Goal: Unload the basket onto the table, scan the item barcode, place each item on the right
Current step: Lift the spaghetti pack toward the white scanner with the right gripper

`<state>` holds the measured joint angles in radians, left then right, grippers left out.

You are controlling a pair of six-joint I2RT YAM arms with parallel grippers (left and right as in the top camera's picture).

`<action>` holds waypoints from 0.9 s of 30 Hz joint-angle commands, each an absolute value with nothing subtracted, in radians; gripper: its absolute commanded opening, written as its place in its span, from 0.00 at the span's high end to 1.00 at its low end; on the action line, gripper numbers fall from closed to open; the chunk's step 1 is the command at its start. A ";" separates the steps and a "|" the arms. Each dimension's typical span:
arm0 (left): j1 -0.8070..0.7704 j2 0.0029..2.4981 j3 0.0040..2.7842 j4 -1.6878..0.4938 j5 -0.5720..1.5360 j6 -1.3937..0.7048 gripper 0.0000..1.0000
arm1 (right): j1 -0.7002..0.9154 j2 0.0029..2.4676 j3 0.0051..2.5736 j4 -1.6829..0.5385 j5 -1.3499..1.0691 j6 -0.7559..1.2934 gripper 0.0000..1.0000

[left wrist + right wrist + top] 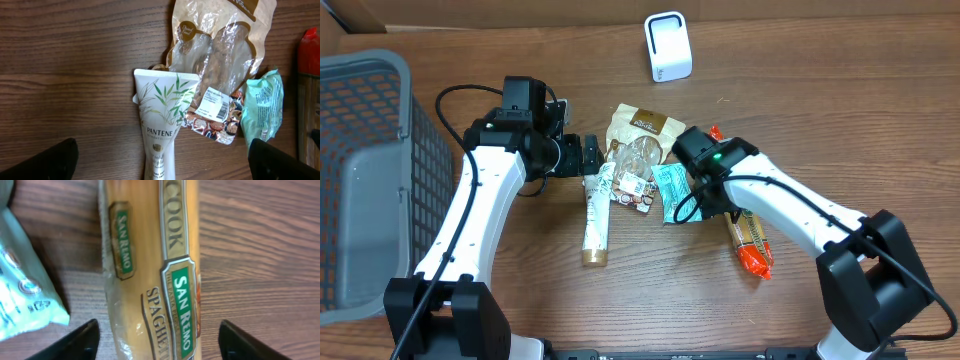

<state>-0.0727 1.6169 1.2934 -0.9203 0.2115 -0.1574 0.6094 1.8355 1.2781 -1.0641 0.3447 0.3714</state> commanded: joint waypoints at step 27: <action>-0.079 1.602 1.310 -0.918 0.206 -0.146 0.00 | 0.287 1.845 1.173 -0.953 -0.106 0.067 0.28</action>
